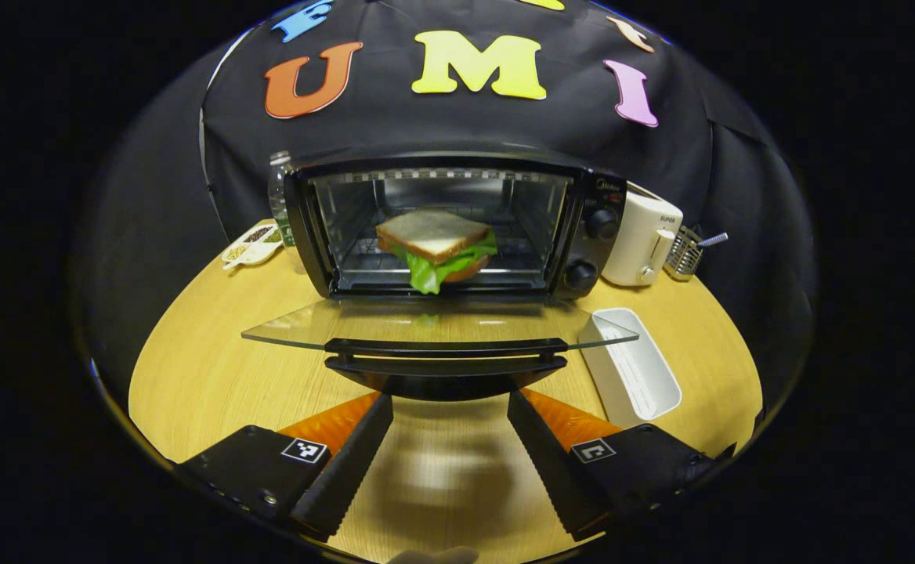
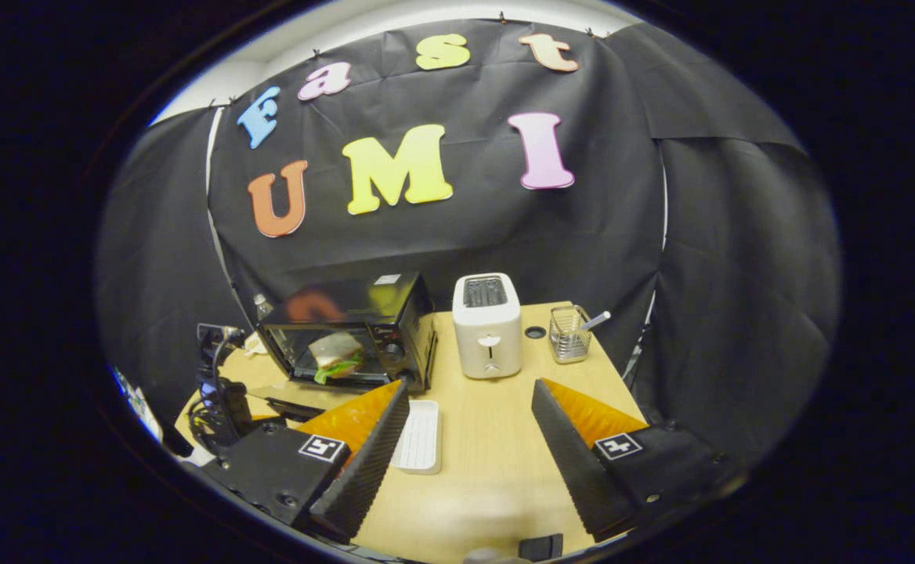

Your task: Open the electric oven with the left hand, put the food in, and close the electric oven.

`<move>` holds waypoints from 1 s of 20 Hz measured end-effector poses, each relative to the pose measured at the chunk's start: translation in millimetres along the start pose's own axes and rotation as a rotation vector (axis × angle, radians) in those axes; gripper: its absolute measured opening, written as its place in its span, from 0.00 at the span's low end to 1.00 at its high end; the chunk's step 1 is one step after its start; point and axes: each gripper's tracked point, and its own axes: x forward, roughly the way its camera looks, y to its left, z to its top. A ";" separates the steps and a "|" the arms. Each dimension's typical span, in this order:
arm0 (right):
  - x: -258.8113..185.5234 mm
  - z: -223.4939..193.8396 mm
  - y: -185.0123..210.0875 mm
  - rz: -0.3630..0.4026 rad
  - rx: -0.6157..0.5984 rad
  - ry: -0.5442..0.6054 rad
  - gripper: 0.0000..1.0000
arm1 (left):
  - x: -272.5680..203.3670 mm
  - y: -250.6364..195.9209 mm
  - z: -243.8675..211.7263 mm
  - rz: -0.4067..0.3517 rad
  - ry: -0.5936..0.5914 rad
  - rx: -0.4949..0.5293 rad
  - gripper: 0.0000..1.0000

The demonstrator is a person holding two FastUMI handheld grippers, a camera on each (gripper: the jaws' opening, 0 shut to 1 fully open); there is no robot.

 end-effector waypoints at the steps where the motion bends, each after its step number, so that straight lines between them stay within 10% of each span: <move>1: 0.7 -0.7 -1.1 -0.003 0.005 -0.002 1.00 | 0.1 -0.1 8.9 -0.001 -0.016 0.006 0.97; 20: 26.6 10.5 -10.3 -0.038 0.042 0.009 1.00 | 45.9 14.8 115.4 0.026 -0.127 0.022 0.97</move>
